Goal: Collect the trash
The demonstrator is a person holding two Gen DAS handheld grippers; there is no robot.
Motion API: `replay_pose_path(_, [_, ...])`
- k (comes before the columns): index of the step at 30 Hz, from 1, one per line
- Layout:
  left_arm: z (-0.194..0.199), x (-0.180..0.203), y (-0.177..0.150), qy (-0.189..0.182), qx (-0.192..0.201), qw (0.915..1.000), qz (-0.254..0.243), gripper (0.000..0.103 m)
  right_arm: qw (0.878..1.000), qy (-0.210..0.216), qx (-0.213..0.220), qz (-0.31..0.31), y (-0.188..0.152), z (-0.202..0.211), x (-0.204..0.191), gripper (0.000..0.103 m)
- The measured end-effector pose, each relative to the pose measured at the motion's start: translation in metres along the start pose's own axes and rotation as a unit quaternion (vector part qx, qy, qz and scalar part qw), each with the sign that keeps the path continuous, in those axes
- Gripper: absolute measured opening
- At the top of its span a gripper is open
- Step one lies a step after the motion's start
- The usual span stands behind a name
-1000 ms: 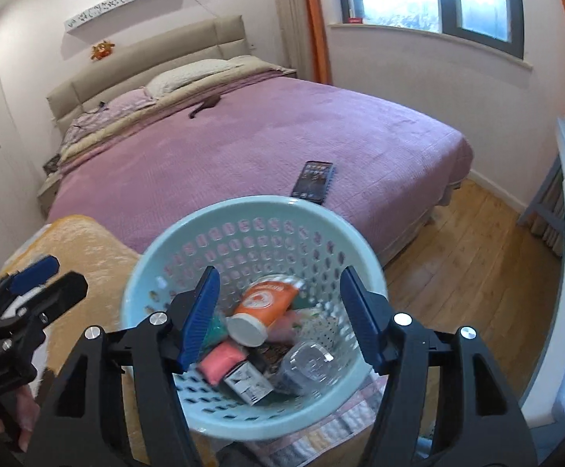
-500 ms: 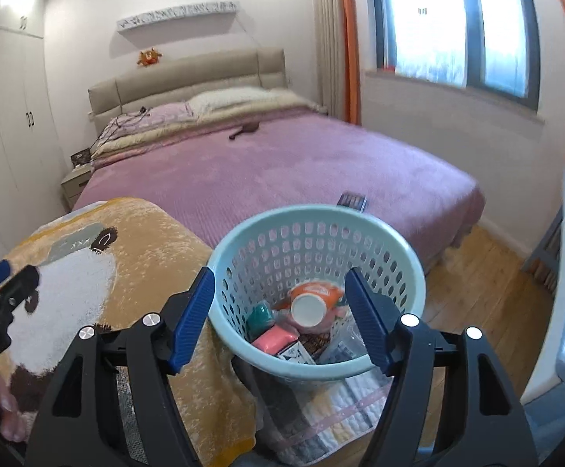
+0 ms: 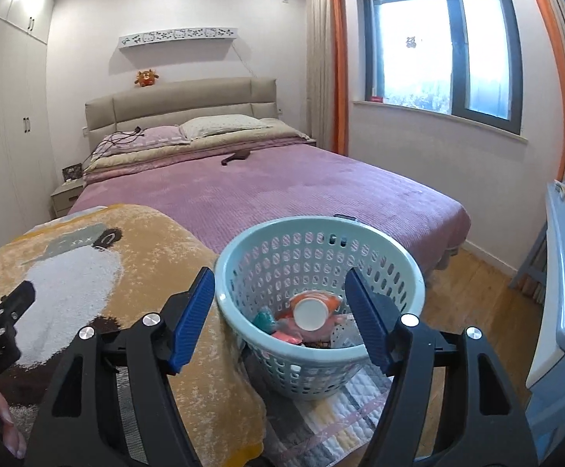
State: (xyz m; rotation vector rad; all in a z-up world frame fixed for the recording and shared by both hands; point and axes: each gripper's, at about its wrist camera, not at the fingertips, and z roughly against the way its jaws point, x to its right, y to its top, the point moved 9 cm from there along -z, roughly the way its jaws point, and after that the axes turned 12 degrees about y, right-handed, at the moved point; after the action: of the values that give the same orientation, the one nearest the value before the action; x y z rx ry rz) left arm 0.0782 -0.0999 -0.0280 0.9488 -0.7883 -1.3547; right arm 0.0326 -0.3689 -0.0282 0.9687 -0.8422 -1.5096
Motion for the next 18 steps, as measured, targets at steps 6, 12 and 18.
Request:
replay_pose_path(6, [-0.0036,-0.0067,-0.0015,0.003,-0.008,0.9999,0.011,0.096,1.000,-0.007,-0.005,0.003,-0.0025,-0.0057,0.0034,0.066])
replay_pose_path(12, [-0.0062,-0.0065,-0.0020,-0.001,-0.015,0.9998,0.011,0.096,1.000,0.004,-0.011,-0.003,-0.0023,-0.0103,-0.0002,0.066])
replay_pose_path(18, [-0.0063,-0.0076,-0.0024,0.000,-0.017,0.9998,0.013,0.096,1.000,-0.001,-0.011,0.009,-0.0005,-0.0090,-0.0017,0.066])
